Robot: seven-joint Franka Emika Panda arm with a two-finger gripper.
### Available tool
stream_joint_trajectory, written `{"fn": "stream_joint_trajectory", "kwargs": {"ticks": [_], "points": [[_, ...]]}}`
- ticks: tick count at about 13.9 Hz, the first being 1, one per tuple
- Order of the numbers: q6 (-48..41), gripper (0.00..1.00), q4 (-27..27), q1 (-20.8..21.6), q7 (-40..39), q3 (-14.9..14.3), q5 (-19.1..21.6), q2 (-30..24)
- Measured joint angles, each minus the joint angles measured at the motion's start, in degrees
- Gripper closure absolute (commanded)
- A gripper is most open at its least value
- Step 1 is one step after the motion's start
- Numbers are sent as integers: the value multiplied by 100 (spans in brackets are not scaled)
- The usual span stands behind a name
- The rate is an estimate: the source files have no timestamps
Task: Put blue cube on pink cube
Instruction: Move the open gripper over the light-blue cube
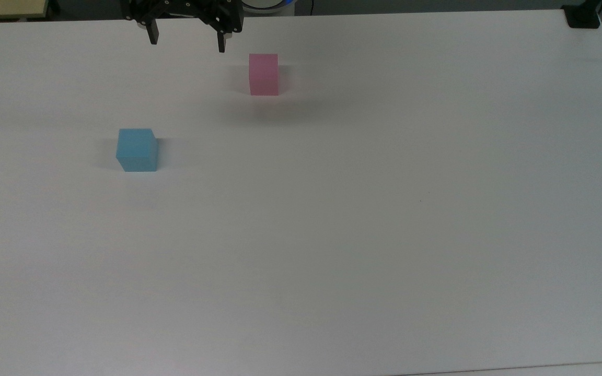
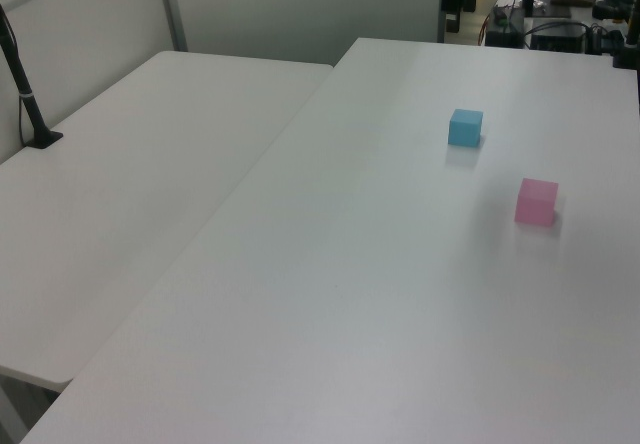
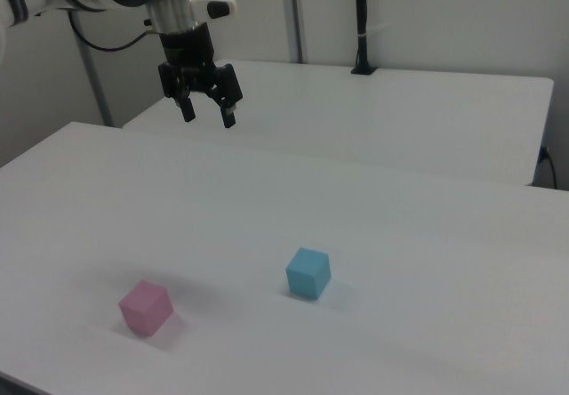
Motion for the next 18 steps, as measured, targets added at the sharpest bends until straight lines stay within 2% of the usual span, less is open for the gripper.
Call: {"fn": "stream_joint_trajectory", "kwargs": {"ticks": [14,18], "points": [[1,0,-161,-8,-2,-46,-1,33],[105,0,-274,-263,-556,-70,-1,56]]}}
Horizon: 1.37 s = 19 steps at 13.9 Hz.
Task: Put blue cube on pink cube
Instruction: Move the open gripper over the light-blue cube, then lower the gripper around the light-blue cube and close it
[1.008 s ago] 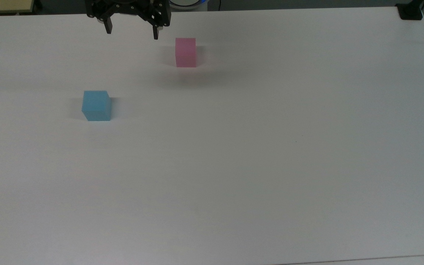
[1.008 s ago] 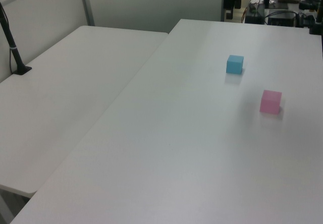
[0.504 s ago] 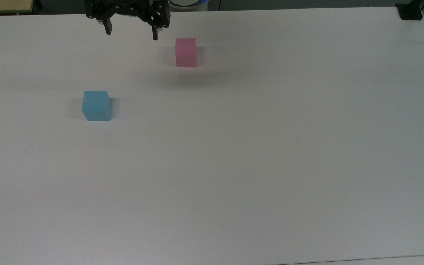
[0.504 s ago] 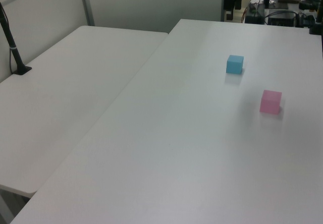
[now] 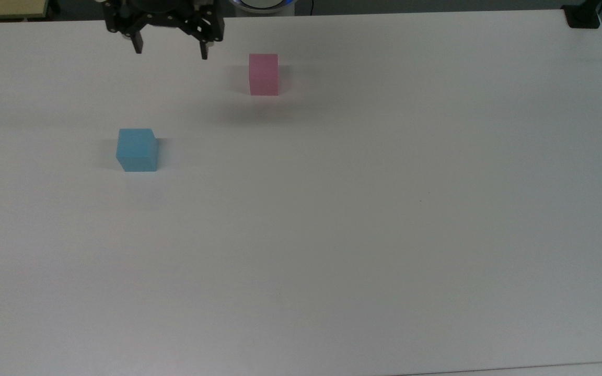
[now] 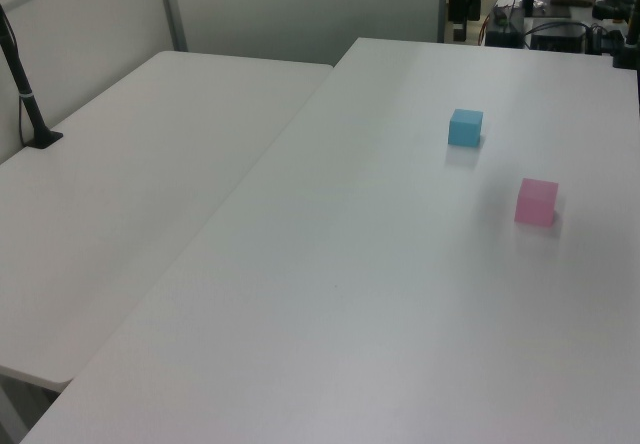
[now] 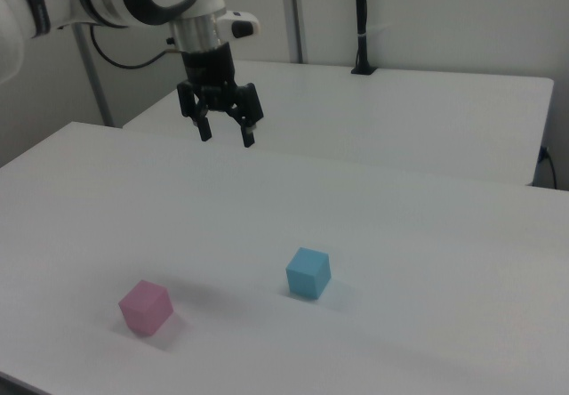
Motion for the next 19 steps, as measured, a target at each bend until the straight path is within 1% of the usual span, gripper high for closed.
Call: {"fn": "stream_joint_trajectory", "kwargs": {"ticks": [3,5,7,10,12,15,19], "points": [[157,0,-23,-336,-546,-10,0,110],[365,0,-83,-548,-731,-17,0,188],[816,0,-339,-756,-817,-26,0,251],[1599,0,-1010,-798,-819,-29,0,288],[2197,0,-1557,-881,-824,-33,-3,353],[2606,0,-1857,-1063,-958,-36,-6,578],[2875,0,-1887,-1113,-1015,-34,-6,1001]]}}
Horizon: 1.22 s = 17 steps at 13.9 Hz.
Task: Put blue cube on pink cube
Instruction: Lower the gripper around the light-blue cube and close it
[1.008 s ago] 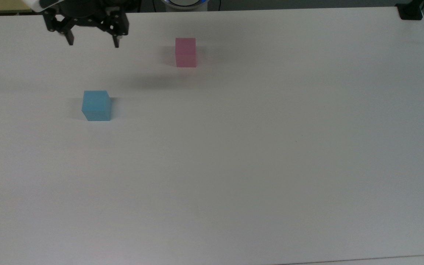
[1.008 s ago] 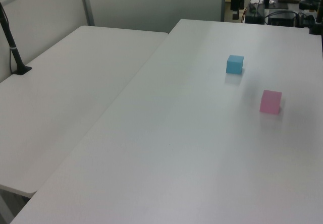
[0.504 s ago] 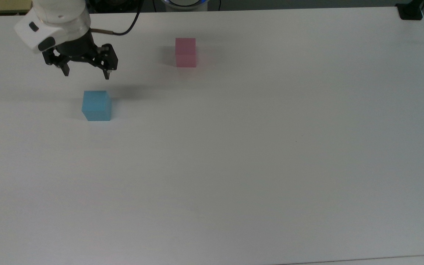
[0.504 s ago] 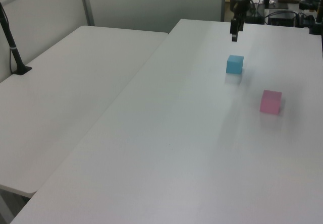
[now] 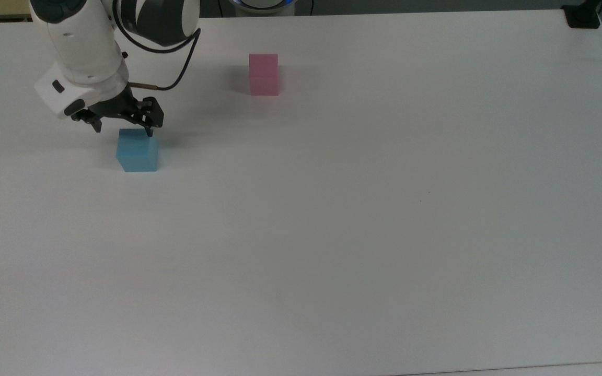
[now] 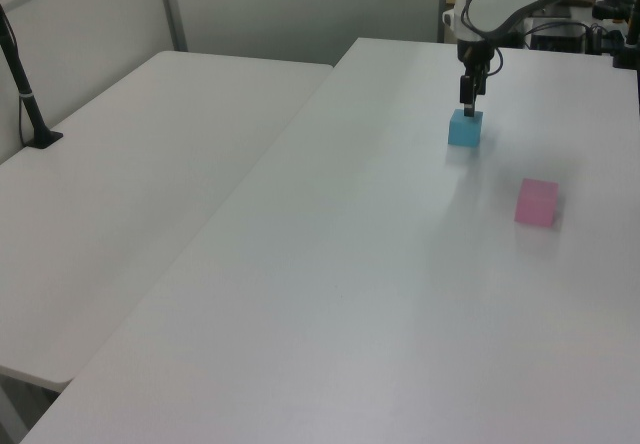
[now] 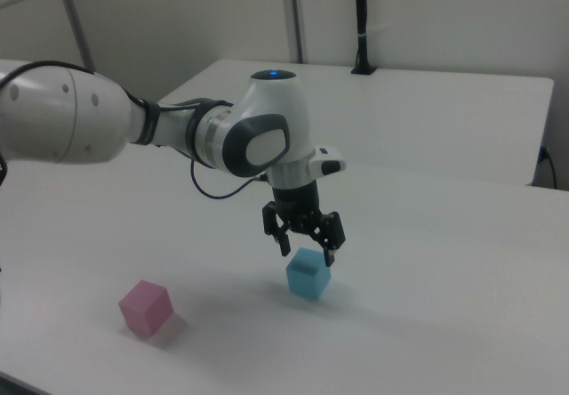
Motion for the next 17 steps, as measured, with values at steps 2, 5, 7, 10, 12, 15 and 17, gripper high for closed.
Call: {"fn": "stream_joint_trajectory", "kwargs": {"ticks": [2,5,7,10,12,15,17], "points": [[200,0,-7,2,-3,14,0,109],[437,0,-32,3,-39,26,0,263],[443,6,-52,5,-106,68,0,314],[484,54,-98,23,-115,88,0,330],[771,84,-255,24,-120,113,0,334],[805,84,-281,25,-120,118,0,314],[806,84,-274,25,-120,119,0,273]]}}
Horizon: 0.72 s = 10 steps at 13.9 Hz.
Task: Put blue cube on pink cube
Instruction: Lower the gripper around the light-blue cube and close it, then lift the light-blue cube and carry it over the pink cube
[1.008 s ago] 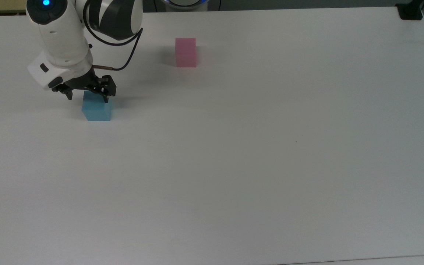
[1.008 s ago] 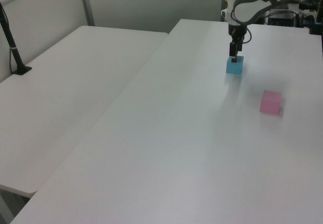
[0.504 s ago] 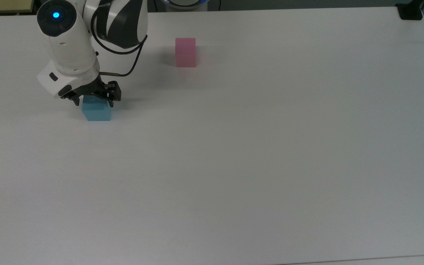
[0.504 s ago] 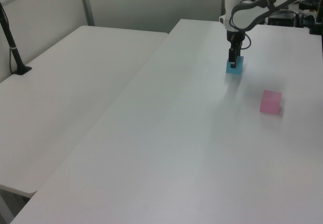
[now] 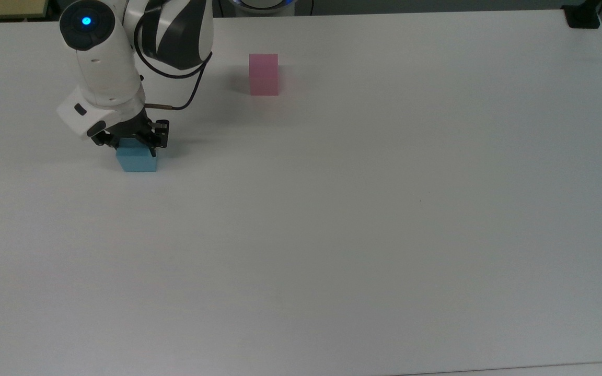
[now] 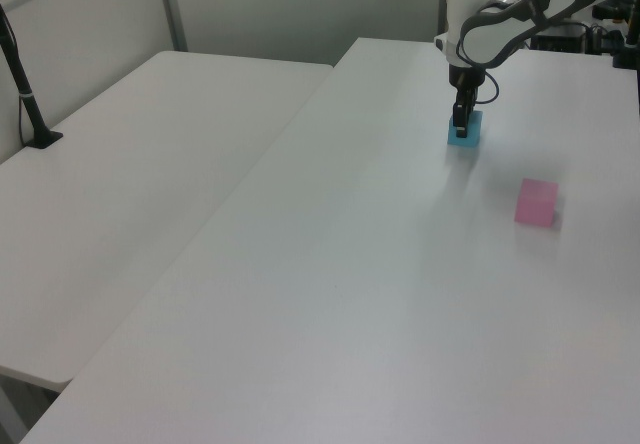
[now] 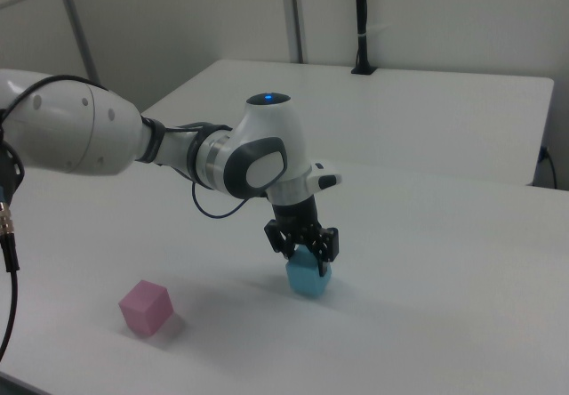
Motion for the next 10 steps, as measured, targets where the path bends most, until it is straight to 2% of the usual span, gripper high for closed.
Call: {"fn": "stream_joint_trajectory", "kwargs": {"ticks": [3,5,10], "points": [[-654,83,250,0,0,0,0,-265],[-1323,83,619,8,6,3,5,-524],[-2792,81,1991,25,180,46,149,-766]]}}
